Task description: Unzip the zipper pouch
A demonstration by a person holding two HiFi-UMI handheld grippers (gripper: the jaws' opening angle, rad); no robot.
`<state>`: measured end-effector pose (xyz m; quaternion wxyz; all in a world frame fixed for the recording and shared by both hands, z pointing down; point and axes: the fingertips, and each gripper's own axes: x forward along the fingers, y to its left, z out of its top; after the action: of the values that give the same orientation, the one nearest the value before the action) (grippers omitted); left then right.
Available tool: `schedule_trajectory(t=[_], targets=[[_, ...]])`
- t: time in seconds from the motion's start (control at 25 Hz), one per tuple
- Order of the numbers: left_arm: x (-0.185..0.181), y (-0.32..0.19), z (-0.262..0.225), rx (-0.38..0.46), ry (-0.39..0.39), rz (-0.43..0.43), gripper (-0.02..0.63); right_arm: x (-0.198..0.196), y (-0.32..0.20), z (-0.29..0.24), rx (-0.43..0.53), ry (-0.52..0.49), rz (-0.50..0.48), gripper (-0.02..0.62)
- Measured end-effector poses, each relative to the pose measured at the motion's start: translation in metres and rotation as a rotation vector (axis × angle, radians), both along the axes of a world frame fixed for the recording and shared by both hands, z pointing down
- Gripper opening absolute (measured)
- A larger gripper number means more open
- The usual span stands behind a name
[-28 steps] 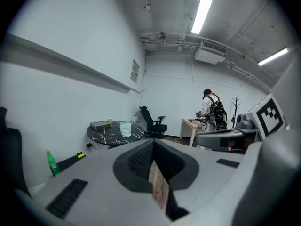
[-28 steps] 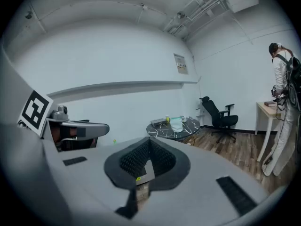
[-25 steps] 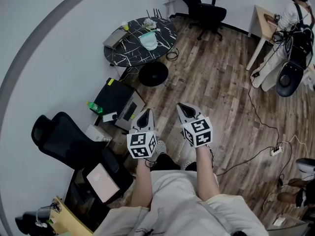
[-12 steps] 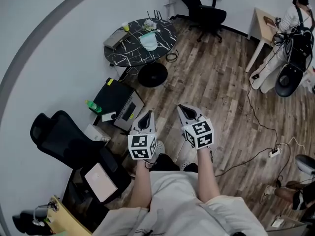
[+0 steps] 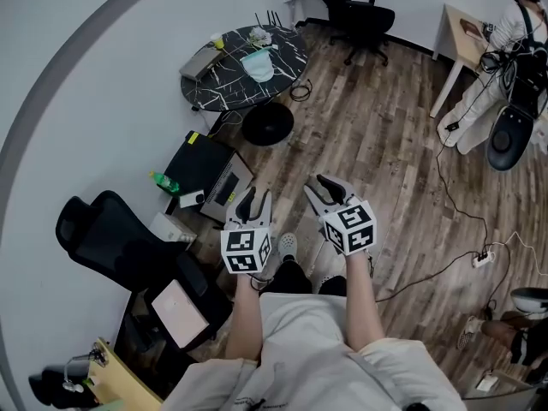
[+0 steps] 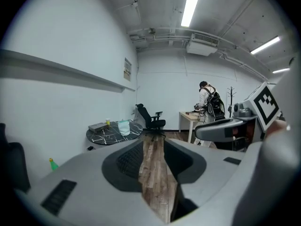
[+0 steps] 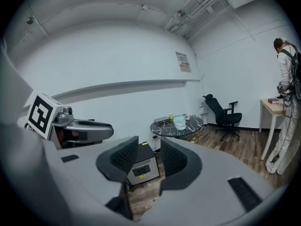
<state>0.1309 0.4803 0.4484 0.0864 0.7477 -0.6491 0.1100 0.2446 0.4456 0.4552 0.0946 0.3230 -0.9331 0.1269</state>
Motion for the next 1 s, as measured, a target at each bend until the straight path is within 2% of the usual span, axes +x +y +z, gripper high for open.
schedule_trajectory(t=[0.2,0.28,0.44,0.6,0.76,0.84,1.0], targets=[[-0.006,-0.016,0.01,-0.025,-0.034,-0.007,0.146,0.0,-0.011,0.007,-0.009,0.008,-0.003,0.155],[-0.005,-0.028,0.013,-0.026,-0.026,-0.006,0.146,0.003,-0.021,0.009,-0.01,0.012,0.003,0.161],[-0.007,-0.06,0.015,-0.022,-0.019,0.003,0.146,0.01,-0.052,0.019,-0.022,0.013,0.028,0.163],[-0.021,-0.1,0.011,-0.022,-0.062,-0.011,0.146,0.008,-0.09,0.026,-0.04,0.029,0.035,0.176],[-0.034,-0.16,0.011,-0.014,-0.007,-0.013,0.146,0.0,-0.143,0.025,-0.066,0.015,0.03,0.176],[-0.046,-0.194,0.007,-0.006,0.022,-0.017,0.146,-0.011,-0.17,0.029,-0.082,0.039,0.019,0.178],[-0.069,-0.25,-0.011,0.021,0.06,-0.021,0.146,-0.026,-0.228,0.011,-0.063,0.058,0.038,0.178]])
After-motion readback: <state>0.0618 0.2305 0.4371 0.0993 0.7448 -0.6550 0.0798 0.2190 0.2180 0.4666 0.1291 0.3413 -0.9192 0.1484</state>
